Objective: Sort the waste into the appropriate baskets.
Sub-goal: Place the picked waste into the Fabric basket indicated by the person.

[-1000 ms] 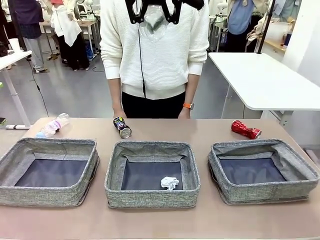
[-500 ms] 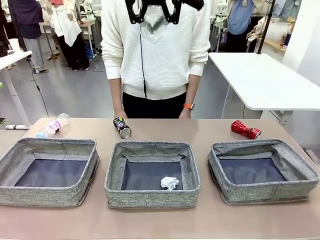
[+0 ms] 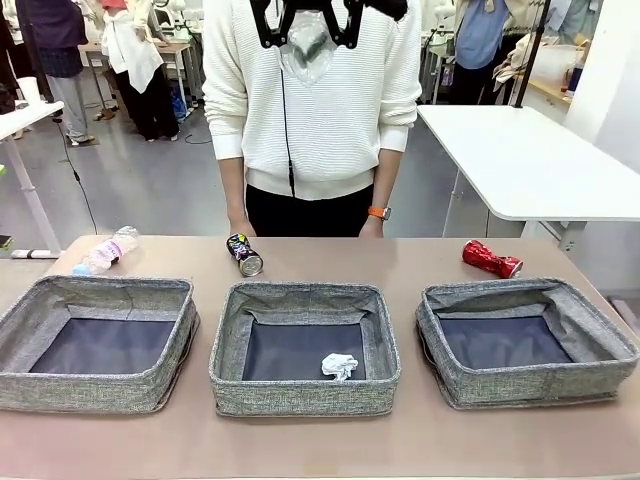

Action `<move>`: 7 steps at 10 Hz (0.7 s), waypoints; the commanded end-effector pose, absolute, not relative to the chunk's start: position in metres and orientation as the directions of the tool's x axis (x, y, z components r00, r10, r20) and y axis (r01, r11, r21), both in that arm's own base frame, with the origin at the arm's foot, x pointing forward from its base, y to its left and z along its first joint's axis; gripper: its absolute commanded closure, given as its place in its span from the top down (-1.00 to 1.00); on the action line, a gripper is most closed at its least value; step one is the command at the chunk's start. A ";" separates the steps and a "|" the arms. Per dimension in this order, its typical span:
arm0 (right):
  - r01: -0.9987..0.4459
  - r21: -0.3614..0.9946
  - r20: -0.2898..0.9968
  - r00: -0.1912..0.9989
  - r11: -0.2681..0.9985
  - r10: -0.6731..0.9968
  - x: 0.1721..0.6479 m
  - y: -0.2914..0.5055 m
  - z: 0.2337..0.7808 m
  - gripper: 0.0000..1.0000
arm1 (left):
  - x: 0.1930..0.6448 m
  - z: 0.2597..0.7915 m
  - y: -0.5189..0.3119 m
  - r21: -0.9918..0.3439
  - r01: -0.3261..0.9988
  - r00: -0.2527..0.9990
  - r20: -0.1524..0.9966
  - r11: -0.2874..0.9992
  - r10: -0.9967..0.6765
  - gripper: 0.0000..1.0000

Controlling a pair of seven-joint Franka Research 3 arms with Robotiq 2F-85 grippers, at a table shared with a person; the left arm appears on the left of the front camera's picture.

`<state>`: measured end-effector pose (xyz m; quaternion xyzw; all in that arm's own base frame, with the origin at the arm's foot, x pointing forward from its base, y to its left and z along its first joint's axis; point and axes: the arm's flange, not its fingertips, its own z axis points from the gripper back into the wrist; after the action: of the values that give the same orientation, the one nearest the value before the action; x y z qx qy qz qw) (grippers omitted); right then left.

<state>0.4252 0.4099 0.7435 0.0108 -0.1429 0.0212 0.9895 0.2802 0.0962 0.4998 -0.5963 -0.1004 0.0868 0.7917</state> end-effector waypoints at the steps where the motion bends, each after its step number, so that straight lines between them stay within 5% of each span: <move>1: -0.051 0.029 0.278 0.960 0.998 0.041 0.424 0.409 0.746 -0.91 | 0.279 0.501 0.095 -0.965 0.008 0.964 0.077 0.261 0.256 1.00; 7: -0.051 0.029 0.278 0.960 0.998 0.041 0.424 0.409 0.746 -0.91 | 0.279 0.501 0.095 -0.965 0.008 0.964 0.077 0.261 0.256 1.00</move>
<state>0.4252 0.4099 0.7435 0.0108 -0.1429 0.0212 0.9895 0.2802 0.0962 0.4998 -0.5963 -0.1004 0.0868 0.7917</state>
